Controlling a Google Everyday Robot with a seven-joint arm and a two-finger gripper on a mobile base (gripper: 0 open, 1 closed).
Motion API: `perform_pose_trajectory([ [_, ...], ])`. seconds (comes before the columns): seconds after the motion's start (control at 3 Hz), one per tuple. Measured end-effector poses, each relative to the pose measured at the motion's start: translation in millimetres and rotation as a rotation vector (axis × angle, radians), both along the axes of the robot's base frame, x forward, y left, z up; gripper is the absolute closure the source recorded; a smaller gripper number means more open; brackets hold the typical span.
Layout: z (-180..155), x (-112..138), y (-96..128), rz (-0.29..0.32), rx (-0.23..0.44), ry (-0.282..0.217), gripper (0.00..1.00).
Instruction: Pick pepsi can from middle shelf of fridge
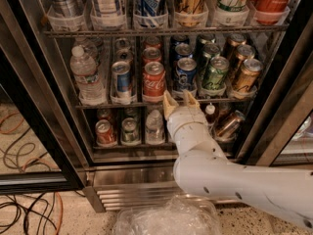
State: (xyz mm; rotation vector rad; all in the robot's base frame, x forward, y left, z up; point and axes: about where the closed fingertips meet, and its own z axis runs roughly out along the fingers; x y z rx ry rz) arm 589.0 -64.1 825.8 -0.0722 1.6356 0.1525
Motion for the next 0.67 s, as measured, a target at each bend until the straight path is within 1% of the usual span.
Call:
perform_pose_trajectory([
  [0.33,2.3,13.0,-0.6,-0.017,0.019,-0.038,0.51],
  [0.67,3.7,22.3,-5.6,-0.041,0.034,-0.068,0.55],
])
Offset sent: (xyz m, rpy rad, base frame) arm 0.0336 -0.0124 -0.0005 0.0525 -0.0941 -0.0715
